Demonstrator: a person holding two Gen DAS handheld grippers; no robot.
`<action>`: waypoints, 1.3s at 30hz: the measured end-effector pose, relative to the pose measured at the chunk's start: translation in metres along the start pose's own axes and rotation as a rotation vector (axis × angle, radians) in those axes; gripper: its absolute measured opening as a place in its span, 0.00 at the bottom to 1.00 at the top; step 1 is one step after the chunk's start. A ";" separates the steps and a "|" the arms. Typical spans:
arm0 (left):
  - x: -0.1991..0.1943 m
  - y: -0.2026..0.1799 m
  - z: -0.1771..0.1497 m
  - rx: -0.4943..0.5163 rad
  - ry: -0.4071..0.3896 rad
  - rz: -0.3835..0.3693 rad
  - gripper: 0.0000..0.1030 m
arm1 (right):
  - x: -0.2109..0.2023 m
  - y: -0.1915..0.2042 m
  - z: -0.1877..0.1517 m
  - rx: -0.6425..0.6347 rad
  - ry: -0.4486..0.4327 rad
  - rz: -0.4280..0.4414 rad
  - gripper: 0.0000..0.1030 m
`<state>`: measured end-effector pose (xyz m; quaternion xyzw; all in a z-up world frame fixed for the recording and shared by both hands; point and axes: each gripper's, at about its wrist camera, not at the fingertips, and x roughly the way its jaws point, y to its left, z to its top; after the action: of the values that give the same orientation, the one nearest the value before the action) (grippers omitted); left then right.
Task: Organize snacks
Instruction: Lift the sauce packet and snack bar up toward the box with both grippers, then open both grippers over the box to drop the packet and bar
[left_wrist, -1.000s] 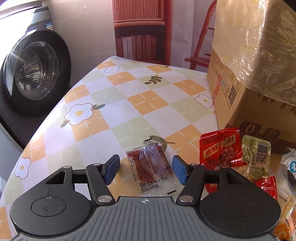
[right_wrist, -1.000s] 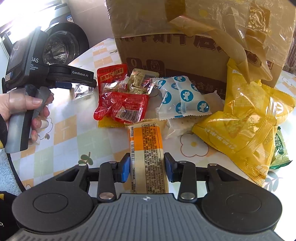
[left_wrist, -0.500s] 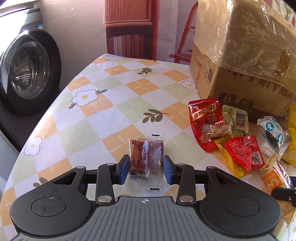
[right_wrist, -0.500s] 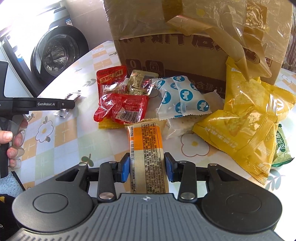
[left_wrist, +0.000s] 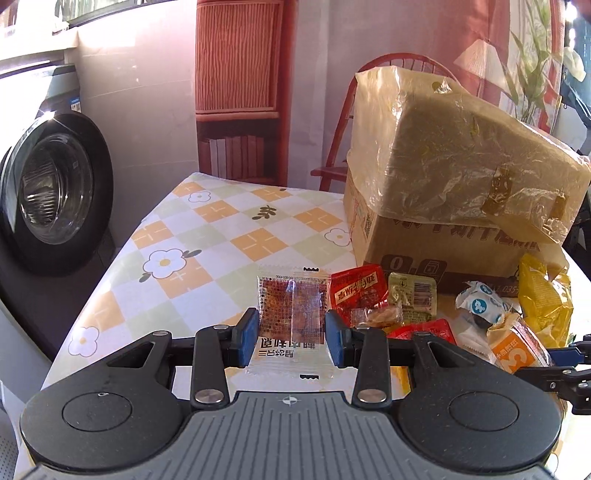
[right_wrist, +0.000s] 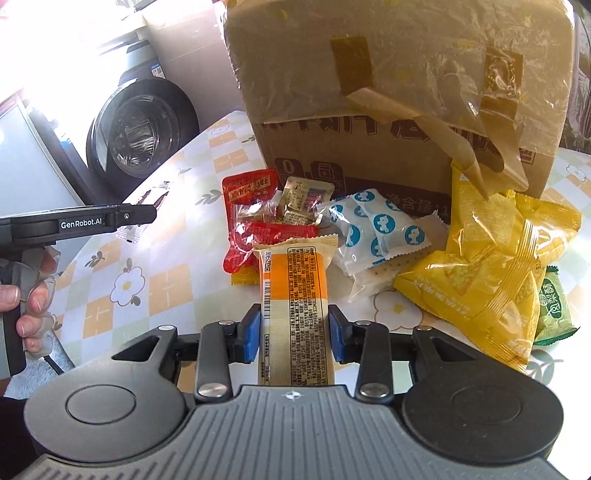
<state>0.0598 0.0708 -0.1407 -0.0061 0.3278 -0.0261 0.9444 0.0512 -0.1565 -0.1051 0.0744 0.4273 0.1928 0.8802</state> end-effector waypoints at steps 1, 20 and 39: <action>-0.003 -0.001 0.005 -0.006 -0.020 0.004 0.40 | -0.005 0.000 0.006 -0.006 -0.022 -0.003 0.37; -0.017 -0.061 0.138 0.027 -0.311 -0.154 0.40 | -0.067 -0.017 0.163 -0.093 -0.440 -0.059 0.37; 0.071 -0.089 0.191 0.064 -0.203 -0.198 0.53 | -0.007 -0.050 0.203 -0.018 -0.416 -0.115 0.49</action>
<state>0.2297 -0.0228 -0.0323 -0.0110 0.2274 -0.1289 0.9652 0.2201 -0.1981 0.0119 0.0800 0.2382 0.1265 0.9596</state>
